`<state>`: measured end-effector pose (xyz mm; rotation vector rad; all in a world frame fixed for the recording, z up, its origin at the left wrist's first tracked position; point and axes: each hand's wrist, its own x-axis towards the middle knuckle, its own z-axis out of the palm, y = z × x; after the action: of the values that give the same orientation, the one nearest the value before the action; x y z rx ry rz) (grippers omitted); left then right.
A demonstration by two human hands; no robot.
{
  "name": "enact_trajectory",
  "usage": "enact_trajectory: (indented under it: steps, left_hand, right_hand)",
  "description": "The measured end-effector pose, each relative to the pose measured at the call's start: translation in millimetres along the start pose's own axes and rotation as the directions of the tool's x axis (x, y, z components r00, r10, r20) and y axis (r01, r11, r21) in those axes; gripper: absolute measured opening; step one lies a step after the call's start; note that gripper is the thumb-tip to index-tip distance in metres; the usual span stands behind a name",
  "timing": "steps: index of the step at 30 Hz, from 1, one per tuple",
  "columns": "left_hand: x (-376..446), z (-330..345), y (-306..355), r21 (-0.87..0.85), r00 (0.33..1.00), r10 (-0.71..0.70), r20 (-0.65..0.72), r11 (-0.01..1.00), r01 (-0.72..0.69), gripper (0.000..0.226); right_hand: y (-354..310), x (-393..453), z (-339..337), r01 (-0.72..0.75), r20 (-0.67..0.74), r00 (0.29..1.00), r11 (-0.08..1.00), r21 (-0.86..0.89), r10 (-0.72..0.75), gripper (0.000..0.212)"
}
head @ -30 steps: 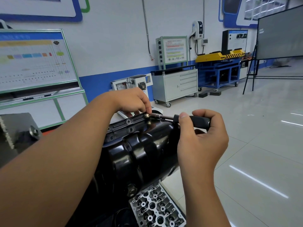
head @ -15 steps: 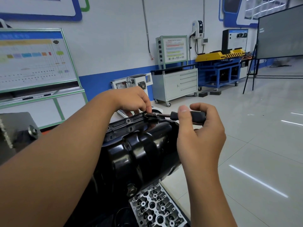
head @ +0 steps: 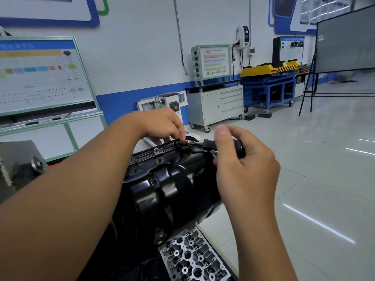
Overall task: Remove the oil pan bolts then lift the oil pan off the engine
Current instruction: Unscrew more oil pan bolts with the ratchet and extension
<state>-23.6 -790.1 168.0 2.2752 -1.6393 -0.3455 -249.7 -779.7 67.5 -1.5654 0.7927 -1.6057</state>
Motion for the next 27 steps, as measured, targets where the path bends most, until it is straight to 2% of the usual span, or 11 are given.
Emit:
enact_trajectory:
  steps: [2,7,11,15,17,21,24,27]
  left_hand:
    - [0,0,1,-0.003,1.000,0.000,-0.001,1.000,0.000,0.034]
    - [-2,0,1,-0.008,1.000,-0.001,0.010,1.000,0.001,0.035]
    - [-3,1,3,-0.006,1.000,-0.005,0.029,1.000,0.005,0.037]
    - [-4,2,5,0.031,0.999,0.000,0.039,1.000,-0.001,0.034]
    - [-5,1,5,0.027,0.999,-0.001,0.048,1.000,-0.001,0.034]
    - [-6,-1,2,-0.030,0.998,-0.005,0.060,1.000,0.007,0.038]
    - [-6,0,2,-0.022,0.999,0.004,0.050,1.000,-0.003,0.038]
    - [-7,0,2,-0.003,0.999,0.014,0.042,1.000,-0.013,0.038]
  right_hand:
    - [0,3,0,-0.002,-0.019,1.000,1.000,-0.021,0.002,0.030]
    - [1,8,-2,-0.004,0.032,0.999,0.997,-0.076,0.006,0.024]
    - [2,11,-8,-0.024,0.085,0.996,0.997,-0.078,0.031,0.038]
    - [7,15,-6,-0.085,0.010,0.996,0.995,-0.059,0.085,0.039]
    - [10,17,-5,-0.090,-0.028,0.996,0.995,-0.032,0.090,0.029]
    - [11,17,-8,-0.062,0.044,0.997,0.998,-0.028,0.063,0.003]
    - [11,14,-11,-0.005,0.114,0.993,0.999,-0.038,0.009,0.036]
    - [10,12,-12,-0.014,0.130,0.991,1.000,-0.006,0.015,0.055]
